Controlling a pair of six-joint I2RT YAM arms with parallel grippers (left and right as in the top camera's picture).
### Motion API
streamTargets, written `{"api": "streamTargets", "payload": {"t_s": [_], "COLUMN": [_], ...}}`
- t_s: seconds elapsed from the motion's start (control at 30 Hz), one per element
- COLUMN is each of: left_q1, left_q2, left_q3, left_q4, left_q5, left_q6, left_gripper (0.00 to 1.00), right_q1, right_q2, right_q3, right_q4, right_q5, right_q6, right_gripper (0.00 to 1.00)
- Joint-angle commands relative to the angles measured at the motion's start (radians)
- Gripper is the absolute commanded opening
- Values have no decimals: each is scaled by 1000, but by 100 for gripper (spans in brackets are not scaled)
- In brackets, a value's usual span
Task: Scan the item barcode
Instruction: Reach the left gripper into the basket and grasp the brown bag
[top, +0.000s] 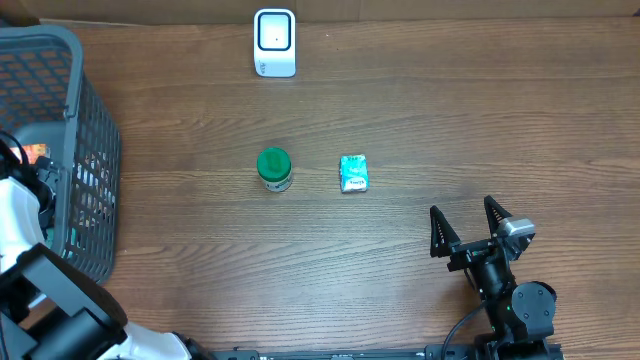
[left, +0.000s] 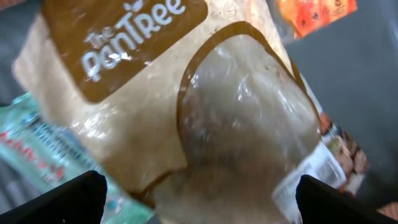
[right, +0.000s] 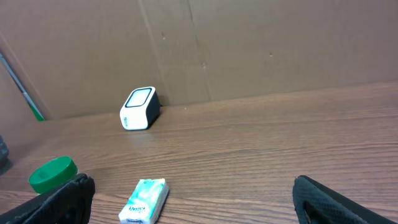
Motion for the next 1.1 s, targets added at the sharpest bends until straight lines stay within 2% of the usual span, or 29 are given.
{"api": "streamTargets", "payload": {"t_s": [0.0, 0.47, 0.57, 0.67, 0.97, 1.07], "left_q1": [10, 11, 11, 10, 10, 10], "left_q2": [48, 137, 156, 185, 218, 201], "left_q3": [-8, -9, -9, -9, -4, 5], "left_q4": [13, 114, 140, 158, 161, 160], "left_q5": [-20, -20, -20, -20, -19, -10], "left_q6": [-14, -13, -13, -13, -13, -13], "left_gripper": [100, 100, 96, 86, 34, 25], "right_q1": [-7, -7, -7, -7, -7, -7], "right_q2": [-11, -11, -11, -11, -11, -11], "right_q3": [-10, -10, -10, -10, -10, -10], "right_q4": [5, 5, 5, 5, 5, 5], "right_q5": [1, 1, 1, 1, 1, 1], "right_q6": [-1, -1, -1, -1, -1, -1], "right_gripper": [100, 100, 100, 100, 100, 100]}}
